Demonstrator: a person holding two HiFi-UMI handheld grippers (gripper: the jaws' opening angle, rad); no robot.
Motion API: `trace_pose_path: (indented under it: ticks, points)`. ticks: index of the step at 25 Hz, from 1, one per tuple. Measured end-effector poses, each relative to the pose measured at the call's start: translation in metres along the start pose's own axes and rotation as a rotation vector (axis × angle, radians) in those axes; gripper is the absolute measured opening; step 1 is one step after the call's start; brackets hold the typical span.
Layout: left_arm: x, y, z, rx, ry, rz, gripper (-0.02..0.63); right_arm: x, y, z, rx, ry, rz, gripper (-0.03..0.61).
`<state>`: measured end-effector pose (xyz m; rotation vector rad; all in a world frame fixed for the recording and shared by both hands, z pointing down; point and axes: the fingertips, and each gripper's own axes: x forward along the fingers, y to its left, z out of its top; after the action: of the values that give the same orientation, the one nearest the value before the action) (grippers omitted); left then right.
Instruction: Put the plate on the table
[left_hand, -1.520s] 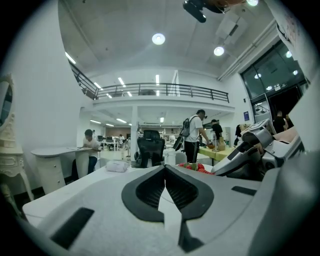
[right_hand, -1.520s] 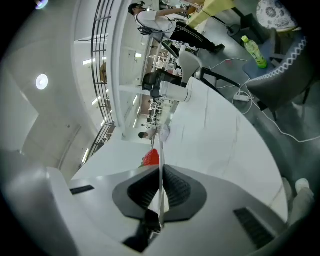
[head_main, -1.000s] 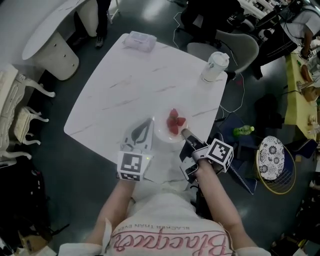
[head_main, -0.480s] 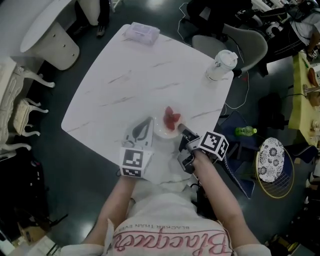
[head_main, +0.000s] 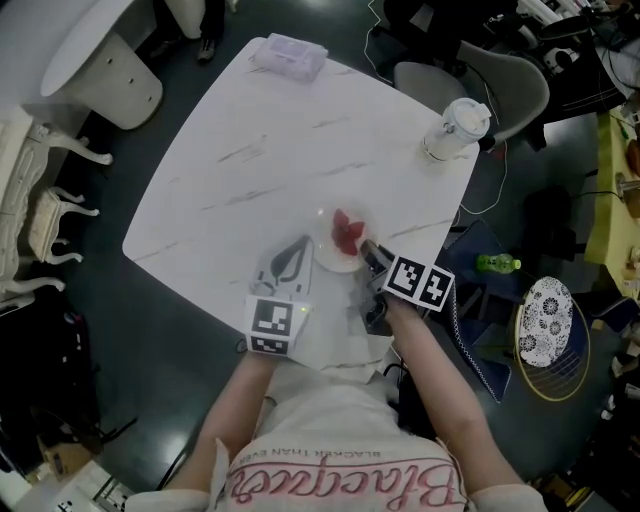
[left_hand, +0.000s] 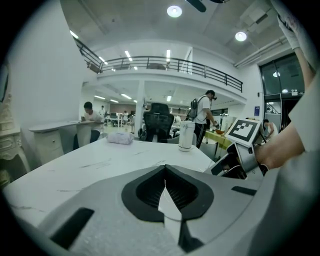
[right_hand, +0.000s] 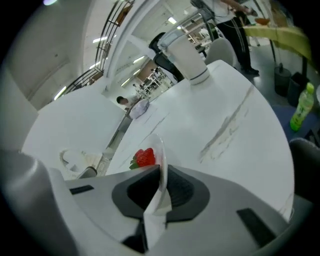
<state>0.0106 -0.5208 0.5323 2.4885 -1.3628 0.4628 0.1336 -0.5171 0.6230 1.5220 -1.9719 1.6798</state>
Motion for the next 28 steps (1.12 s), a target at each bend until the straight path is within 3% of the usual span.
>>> trace_pose_path:
  ticks: [4, 10, 12, 15, 21, 28]
  points:
    - [0.0, -0.001, 0.0, -0.001, -0.001, -0.003, 0.005, 0.006, 0.001, 0.005, -0.237, -0.015, -0.079, 0.046]
    - [-0.005, 0.005, -0.004, -0.004, 0.005, 0.023, 0.005, 0.014, -0.016, 0.01, -0.473, -0.006, -0.255, 0.106]
    - [-0.008, 0.006, -0.005, -0.003, 0.005, 0.031, 0.005, 0.015, -0.019, 0.009, -0.52, -0.003, -0.274, 0.112]
    - [-0.013, 0.007, -0.006, -0.003, 0.009, 0.038, 0.005, 0.016, -0.017, 0.01, -0.575, -0.013, -0.267, 0.121]
    - [-0.02, -0.001, -0.004, -0.003, -0.012, 0.022, 0.005, 0.014, -0.013, 0.008, -0.555, -0.011, -0.214, 0.13]
    - [-0.034, -0.01, 0.01, -0.017, -0.073, 0.001, 0.005, -0.028, 0.025, 0.019, -0.624, -0.158, -0.113, 0.121]
